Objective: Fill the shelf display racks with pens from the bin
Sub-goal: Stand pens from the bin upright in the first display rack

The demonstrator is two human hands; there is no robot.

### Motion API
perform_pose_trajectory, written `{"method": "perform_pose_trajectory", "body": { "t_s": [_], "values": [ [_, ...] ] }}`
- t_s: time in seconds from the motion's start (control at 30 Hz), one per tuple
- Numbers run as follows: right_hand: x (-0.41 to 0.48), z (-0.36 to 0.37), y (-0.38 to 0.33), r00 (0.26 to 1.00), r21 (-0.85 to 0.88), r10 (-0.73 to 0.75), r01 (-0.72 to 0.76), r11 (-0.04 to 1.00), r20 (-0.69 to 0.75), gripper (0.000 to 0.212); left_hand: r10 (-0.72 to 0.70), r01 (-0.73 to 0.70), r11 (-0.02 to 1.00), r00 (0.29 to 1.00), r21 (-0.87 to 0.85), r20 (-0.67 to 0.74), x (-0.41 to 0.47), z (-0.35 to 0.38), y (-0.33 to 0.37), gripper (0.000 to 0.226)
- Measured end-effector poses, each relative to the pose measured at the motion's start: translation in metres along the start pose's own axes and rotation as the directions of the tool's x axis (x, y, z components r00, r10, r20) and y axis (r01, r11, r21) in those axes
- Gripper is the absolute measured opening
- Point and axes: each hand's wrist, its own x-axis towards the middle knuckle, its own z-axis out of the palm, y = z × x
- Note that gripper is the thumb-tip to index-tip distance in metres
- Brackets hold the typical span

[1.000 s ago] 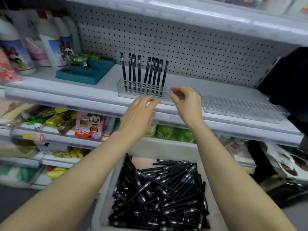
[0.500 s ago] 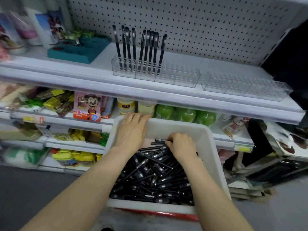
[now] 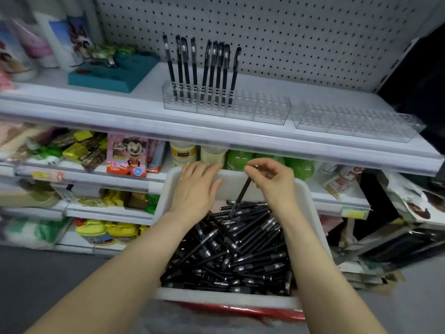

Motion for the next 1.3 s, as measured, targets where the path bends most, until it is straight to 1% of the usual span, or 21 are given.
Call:
{"method": "perform_pose_trajectory", "body": {
  "t_s": [0.1,0.23,0.4,0.57,0.6,0.63,0.67,0.7,0.73,0.77,0.8,0.83,0.87,0.97,1.07,1.13,1.17,1.2,1.23,1.27,1.3],
  "values": [
    [0.015,0.000,-0.017,0.999,0.056,-0.034,0.034,0.998,0.007,0.009,-0.027,0.032,0.993,0.998,-0.114,0.049,0.000,-0.012,0.009,0.046],
    [0.033,-0.008,-0.035,0.999,0.176,-0.031,0.025,0.984,0.031,0.004,0.050,-0.041,0.997,0.990,-0.066,0.130,0.003,-0.021,0.019,0.056],
    [0.041,-0.009,-0.037,1.000,0.246,-0.005,0.001,0.969,0.017,0.007,0.032,-0.016,0.996,0.982,-0.089,0.187,0.029,-0.027,0.024,0.029],
    [0.043,0.007,-0.043,0.999,0.340,0.016,-0.004,0.940,-0.034,0.022,0.128,-0.104,0.976,0.985,-0.191,0.120,0.046,-0.036,0.011,0.020],
    [0.039,0.014,-0.044,0.999,0.321,0.002,0.015,0.947,-0.052,0.026,0.130,-0.108,0.973,0.987,-0.206,0.098,0.049,-0.039,0.009,0.020],
    [0.036,0.020,-0.044,0.994,0.241,-0.053,0.075,0.968,-0.096,0.033,0.129,-0.109,0.971,0.988,-0.215,0.081,0.051,-0.042,0.006,0.020],
    [0.034,0.023,-0.044,0.976,0.088,-0.162,0.175,0.981,-0.145,0.038,0.122,-0.104,0.971,0.990,-0.217,0.071,0.055,-0.045,0.005,0.020],
    [0.034,0.025,-0.045,0.934,-0.118,-0.316,0.300,0.947,-0.169,0.041,0.118,-0.102,0.970,0.991,-0.222,0.063,0.059,-0.048,0.004,0.020],
    [0.035,0.023,-0.046,0.857,-0.335,-0.494,0.427,0.840,-0.147,0.041,0.121,-0.105,0.969,0.991,-0.224,0.058,0.064,-0.050,0.004,0.020],
    [0.040,0.020,-0.046,0.756,-0.515,-0.651,0.533,0.671,-0.067,0.041,0.135,-0.120,0.969,0.989,-0.216,0.055,0.067,-0.053,0.003,0.019],
    [0.046,0.016,-0.045,0.670,-0.638,-0.741,0.593,0.491,0.052,0.040,0.156,-0.142,0.970,0.986,-0.195,0.058,0.071,-0.056,0.004,0.019],
    [0.053,0.012,-0.045,0.617,-0.708,-0.769,0.618,0.342,0.168,0.039,0.182,-0.168,0.971,0.981,-0.170,0.065,0.074,-0.059,0.005,0.018],
    [0.060,0.009,-0.044,0.594,-0.738,-0.763,0.630,0.242,0.257,0.037,0.202,-0.190,0.970,0.977,-0.149,0.070,0.078,-0.062,0.005,0.019],
    [0.081,-0.002,-0.049,0.569,-0.728,-0.719,0.674,0.129,0.399,0.024,0.219,-0.211,0.972,0.973,-0.106,0.067,0.093,-0.071,0.005,0.021],
    [0.099,-0.013,-0.064,0.549,-0.719,-0.690,0.692,0.058,0.472,0.009,0.196,-0.190,0.970,0.980,-0.154,0.025,0.108,-0.081,0.005,0.031],
    [0.111,-0.018,-0.075,0.608,-0.747,-0.671,0.654,0.120,0.425,0.009,0.154,-0.162,0.971,0.986,-0.174,-0.055,0.121,-0.086,0.004,0.043],
    [0.117,-0.019,-0.081,0.655,-0.755,-0.666,0.622,0.205,0.359,0.009,0.132,-0.147,0.976,0.986,-0.162,-0.098,0.129,-0.088,0.002,0.046],
    [0.123,-0.018,-0.087,0.711,-0.744,-0.655,0.578,0.336,0.256,0.009,0.118,-0.135,0.982,0.984,-0.129,-0.132,0.135,-0.089,-0.002,0.046],
    [0.129,-0.017,-0.093,0.777,-0.694,-0.618,0.512,0.507,0.121,0.008,0.116,-0.129,0.989,0.981,-0.077,-0.154,0.141,-0.089,-0.006,0.045],
    [0.134,-0.015,-0.100,0.847,-0.588,-0.532,0.422,0.690,-0.017,0.008,0.125,-0.129,0.991,0.980,-0.016,-0.157,0.146,-0.086,-0.011,0.043],
    [0.140,-0.011,-0.105,0.901,-0.445,-0.417,0.327,0.834,-0.119,0.008,0.140,-0.135,0.990,0.979,0.039,-0.151,0.148,-0.083,-0.014,0.042]
  ]
}}
